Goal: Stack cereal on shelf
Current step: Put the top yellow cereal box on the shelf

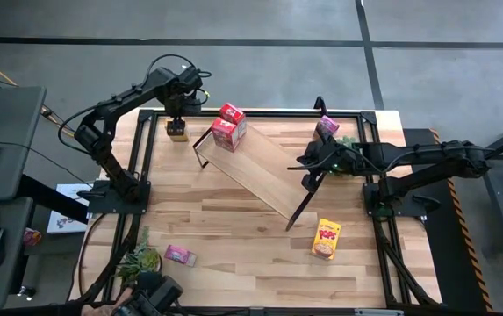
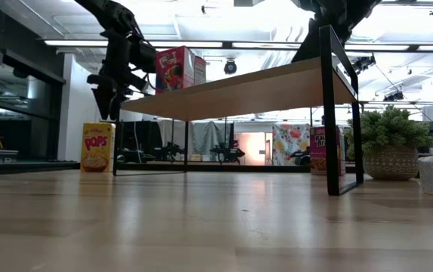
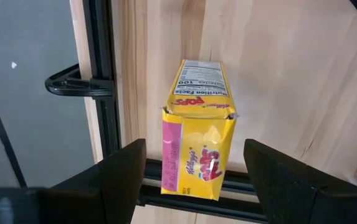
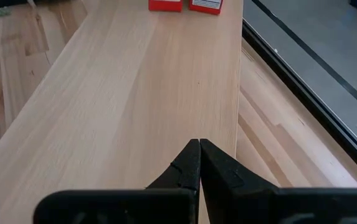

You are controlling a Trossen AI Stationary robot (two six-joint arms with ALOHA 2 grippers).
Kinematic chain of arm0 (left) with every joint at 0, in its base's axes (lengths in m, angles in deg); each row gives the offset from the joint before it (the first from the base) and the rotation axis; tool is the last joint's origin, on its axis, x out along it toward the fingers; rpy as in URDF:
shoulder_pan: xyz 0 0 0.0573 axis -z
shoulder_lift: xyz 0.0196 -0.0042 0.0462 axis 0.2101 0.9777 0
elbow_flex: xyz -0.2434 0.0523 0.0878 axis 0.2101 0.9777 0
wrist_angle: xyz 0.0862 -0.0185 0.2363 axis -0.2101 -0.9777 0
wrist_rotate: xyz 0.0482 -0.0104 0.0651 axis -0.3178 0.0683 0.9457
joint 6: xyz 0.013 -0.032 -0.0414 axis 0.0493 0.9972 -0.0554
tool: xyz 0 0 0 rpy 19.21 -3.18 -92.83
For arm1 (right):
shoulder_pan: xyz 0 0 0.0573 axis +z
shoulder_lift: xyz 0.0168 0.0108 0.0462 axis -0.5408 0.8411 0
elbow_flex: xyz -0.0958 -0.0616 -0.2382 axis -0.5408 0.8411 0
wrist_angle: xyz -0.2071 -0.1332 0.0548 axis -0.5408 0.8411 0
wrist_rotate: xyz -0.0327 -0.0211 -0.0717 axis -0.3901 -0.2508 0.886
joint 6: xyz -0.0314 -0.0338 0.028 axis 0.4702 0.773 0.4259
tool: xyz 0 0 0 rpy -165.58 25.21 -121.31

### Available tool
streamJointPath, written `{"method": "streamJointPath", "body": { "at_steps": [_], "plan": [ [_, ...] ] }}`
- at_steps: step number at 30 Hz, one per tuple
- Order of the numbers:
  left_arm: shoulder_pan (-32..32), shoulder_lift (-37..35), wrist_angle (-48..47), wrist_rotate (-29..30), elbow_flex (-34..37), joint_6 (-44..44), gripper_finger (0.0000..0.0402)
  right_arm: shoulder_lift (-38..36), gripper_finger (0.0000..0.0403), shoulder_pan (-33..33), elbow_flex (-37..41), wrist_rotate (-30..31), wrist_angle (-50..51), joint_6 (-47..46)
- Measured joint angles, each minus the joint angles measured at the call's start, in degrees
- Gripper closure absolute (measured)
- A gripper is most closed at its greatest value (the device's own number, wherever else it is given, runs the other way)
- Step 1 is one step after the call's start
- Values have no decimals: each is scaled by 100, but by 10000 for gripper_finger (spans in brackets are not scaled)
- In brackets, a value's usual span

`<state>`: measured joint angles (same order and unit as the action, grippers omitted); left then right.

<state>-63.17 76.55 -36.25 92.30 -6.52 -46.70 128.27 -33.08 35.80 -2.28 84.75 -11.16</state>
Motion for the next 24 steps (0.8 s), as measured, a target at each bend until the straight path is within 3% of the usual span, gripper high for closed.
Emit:
{"method": "streamJointPath", "body": {
  "at_steps": [14,20,24],
  "plan": [
    [-27,0,5,94,104,36,140,-2,402,0,0,0,0,-1],
    [59,4,302,498,400,-9,140,-2,402,0,0,7,-2,-2],
    [49,4,418,243,400,-6,140,-2,402,0,0,8,-2,-2]
  ]
}}
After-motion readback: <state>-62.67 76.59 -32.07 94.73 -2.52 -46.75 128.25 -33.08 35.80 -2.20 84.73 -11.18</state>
